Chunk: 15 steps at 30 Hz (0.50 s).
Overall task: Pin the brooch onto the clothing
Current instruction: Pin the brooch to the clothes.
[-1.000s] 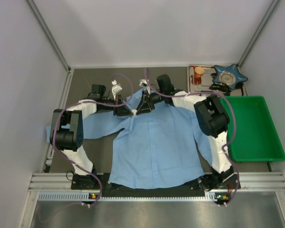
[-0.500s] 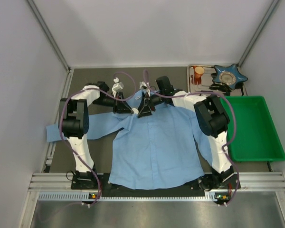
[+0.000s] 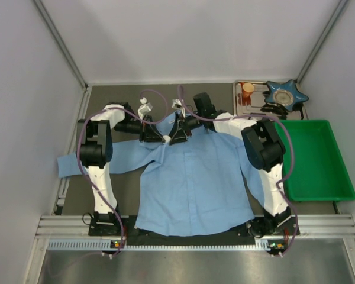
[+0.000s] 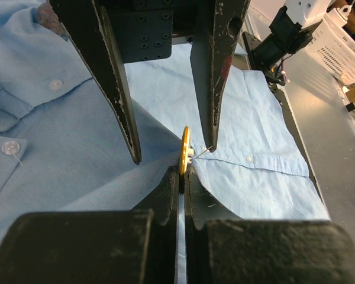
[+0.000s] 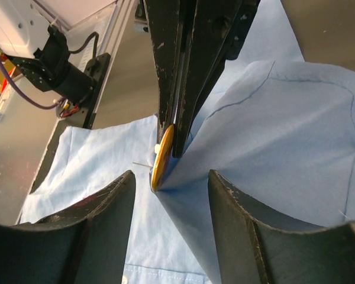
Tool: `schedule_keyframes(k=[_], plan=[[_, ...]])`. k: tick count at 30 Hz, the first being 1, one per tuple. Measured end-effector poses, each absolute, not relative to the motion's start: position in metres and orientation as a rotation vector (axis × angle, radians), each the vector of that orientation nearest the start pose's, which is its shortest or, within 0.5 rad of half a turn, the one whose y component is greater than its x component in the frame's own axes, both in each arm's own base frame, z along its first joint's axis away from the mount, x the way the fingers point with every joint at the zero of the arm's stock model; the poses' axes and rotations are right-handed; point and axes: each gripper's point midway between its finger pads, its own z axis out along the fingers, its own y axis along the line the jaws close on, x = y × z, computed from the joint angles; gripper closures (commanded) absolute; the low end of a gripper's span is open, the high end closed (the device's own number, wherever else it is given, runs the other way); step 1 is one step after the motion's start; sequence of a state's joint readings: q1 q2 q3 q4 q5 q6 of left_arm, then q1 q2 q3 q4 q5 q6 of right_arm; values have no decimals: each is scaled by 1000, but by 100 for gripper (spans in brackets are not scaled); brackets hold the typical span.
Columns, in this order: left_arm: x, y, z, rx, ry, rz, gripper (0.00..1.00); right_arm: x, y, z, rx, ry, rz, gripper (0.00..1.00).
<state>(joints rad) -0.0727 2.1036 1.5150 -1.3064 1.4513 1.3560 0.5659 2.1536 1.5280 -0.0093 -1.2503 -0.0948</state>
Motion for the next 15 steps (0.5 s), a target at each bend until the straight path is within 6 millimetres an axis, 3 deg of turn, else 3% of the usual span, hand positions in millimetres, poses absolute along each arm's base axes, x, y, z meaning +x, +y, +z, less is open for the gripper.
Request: schedule_keyframes(k=[7,15], plan=[[326,-193,130,1067,1676,-1593,100,323,403,139,-1294,1626,1650,61],[328,-189,130,1052,1679,-1585,100,321,403,137,-1312,1612,1643,52]])
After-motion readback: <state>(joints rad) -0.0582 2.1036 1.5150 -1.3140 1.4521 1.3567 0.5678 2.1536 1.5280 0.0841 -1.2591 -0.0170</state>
